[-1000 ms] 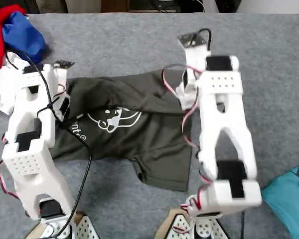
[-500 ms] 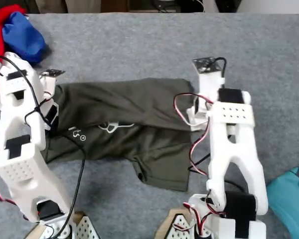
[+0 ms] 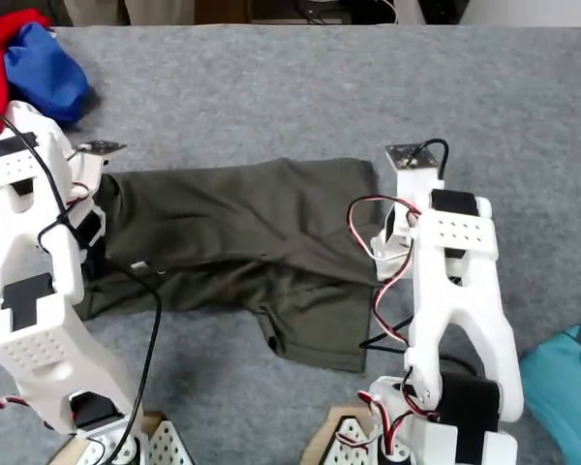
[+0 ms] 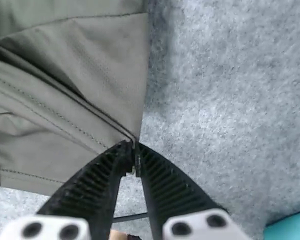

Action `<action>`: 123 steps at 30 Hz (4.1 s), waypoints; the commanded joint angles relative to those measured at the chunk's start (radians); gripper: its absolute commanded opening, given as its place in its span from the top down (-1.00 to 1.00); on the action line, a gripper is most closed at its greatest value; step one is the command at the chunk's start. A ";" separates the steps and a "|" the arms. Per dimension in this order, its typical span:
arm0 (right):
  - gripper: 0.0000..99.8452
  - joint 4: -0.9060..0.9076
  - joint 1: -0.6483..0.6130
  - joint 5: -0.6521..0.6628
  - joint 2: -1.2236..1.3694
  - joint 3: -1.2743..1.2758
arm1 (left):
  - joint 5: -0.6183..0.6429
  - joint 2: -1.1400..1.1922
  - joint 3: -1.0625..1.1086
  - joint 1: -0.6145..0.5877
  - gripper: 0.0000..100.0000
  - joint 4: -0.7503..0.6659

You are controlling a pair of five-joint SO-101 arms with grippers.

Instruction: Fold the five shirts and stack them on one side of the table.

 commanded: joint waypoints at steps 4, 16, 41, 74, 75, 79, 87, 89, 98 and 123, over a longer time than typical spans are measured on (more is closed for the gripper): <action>0.99 0.021 0.024 0.000 -0.105 -0.001 | -0.061 -0.061 -0.005 -0.078 0.96 0.015; 0.99 0.069 0.021 0.002 -0.219 0.096 | -0.137 -0.061 0.069 -0.115 0.96 0.052; 0.99 0.075 0.041 0.002 -0.222 0.173 | -0.160 -0.053 0.023 -0.175 0.96 0.052; 0.96 -0.040 -0.386 0.104 -0.211 0.048 | 0.052 -0.053 -0.261 -0.115 0.96 0.052; 0.98 -0.081 -0.424 0.084 -0.206 0.054 | 0.068 -0.053 -0.269 -0.100 0.96 0.052; 0.99 -0.229 -0.503 -0.025 -0.110 0.045 | 0.166 -0.051 -0.275 -0.052 0.96 0.051; 0.98 -0.265 -0.538 -0.129 0.219 -0.120 | 0.273 -0.051 -0.249 -0.009 0.96 -0.021; 0.98 -0.221 -0.562 -0.129 0.260 -0.179 | 0.270 -0.051 -0.241 -0.009 0.96 -0.021; 0.98 -0.124 -0.595 -0.169 0.318 -0.275 | 0.270 -0.051 -0.239 -0.012 0.96 -0.015; 0.99 0.146 -0.733 -0.161 0.312 -0.206 | 0.269 -0.051 -0.241 -0.008 0.96 -0.015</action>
